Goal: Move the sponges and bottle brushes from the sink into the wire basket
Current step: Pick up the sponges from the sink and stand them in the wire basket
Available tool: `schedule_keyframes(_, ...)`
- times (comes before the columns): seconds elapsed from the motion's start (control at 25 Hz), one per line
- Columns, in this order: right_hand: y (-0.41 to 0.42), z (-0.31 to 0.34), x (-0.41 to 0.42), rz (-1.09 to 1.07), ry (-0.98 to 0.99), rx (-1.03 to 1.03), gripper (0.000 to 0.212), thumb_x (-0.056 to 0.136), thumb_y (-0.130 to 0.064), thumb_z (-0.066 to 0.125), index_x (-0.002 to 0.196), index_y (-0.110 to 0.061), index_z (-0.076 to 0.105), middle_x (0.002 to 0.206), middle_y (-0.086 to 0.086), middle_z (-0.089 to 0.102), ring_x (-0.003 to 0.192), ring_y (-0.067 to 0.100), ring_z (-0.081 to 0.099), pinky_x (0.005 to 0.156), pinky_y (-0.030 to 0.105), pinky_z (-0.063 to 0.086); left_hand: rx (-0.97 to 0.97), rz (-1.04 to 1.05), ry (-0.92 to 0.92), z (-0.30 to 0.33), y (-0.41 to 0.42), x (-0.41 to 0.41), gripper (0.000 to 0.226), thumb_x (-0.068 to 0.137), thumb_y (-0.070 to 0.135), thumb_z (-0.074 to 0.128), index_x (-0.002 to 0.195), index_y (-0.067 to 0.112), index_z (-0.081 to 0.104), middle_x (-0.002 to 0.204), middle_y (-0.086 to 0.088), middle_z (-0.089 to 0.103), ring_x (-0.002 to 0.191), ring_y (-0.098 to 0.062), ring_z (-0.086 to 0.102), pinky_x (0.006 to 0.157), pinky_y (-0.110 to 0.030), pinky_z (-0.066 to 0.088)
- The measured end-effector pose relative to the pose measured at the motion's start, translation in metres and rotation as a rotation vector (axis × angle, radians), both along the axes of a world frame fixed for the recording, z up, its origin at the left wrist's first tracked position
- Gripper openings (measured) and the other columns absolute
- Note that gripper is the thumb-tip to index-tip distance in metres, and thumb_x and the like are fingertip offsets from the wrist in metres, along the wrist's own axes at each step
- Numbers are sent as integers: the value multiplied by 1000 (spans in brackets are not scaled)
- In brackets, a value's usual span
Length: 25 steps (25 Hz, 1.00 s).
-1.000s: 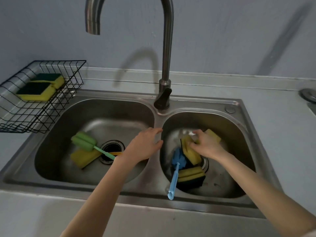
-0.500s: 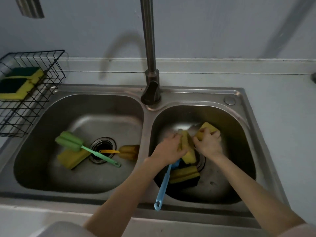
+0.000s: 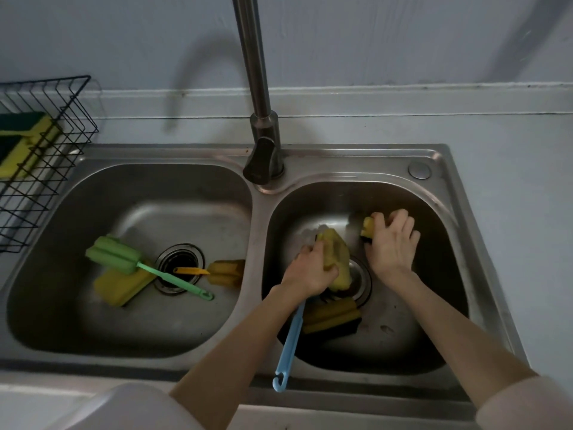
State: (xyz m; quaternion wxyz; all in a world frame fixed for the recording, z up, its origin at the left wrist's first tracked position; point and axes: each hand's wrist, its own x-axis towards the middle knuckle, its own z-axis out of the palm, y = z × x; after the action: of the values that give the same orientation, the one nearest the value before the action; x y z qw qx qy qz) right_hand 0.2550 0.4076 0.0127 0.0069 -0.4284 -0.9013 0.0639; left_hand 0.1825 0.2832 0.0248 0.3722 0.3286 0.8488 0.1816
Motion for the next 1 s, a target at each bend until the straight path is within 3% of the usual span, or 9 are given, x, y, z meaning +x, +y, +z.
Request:
schedule_keyframes(0.28,-1,10,7,-50,115,-34,51,81,-28,62,123,-7,43,128,23,35,117,37,36,97,44,34,209,118,29,15,-5,2,49,86,26,48,132,16,35,136,-14,38,121,-29,41,102,-39,40)
schedule_keyframes(0.44,-13,29,2,-74,334,-98,55,82,-30,61,127,-4,42,125,24,38,114,36,40,95,44,37,370,268,86,41,-22,-9,40,88,23,47,127,17,44,133,-11,44,120,-25,44,94,-28,36)
schedule_keyframes(0.72,-51,78,-15,-89,698,-359,60,83,-31,61,133,-7,36,129,18,39,117,29,44,96,36,42,507,444,187,84,-82,-31,36,87,25,50,122,20,49,116,-8,55,103,-20,52,90,-33,44)
schedule_keyframes(0.8,-65,92,-22,-72,766,-444,60,83,-29,62,132,-6,36,129,16,39,115,25,46,97,32,43,527,479,186,90,-101,-40,36,87,27,50,123,22,49,114,-5,57,97,-15,55,81,-21,50)
schedule_keyframes(0.88,-81,102,-31,-69,810,-490,57,83,-27,62,129,-4,38,127,15,42,113,23,48,95,30,45,538,512,185,97,-118,-47,37,87,27,50,124,22,47,110,-2,56,83,-4,51,63,-6,43)
schedule_keyframes(0.92,-89,106,-36,-71,820,-509,55,83,-27,62,127,-4,39,126,15,44,111,22,49,92,27,44,542,537,190,101,-126,-50,38,87,27,51,125,22,46,108,0,54,81,-3,49,61,-7,40)
schedule_keyframes(1.0,-108,111,-46,-80,823,-536,53,83,-28,62,125,-3,41,124,15,45,107,19,49,86,23,42,551,605,192,110,-145,-58,42,87,25,52,127,20,43,106,4,49,89,-8,46,72,-18,39)
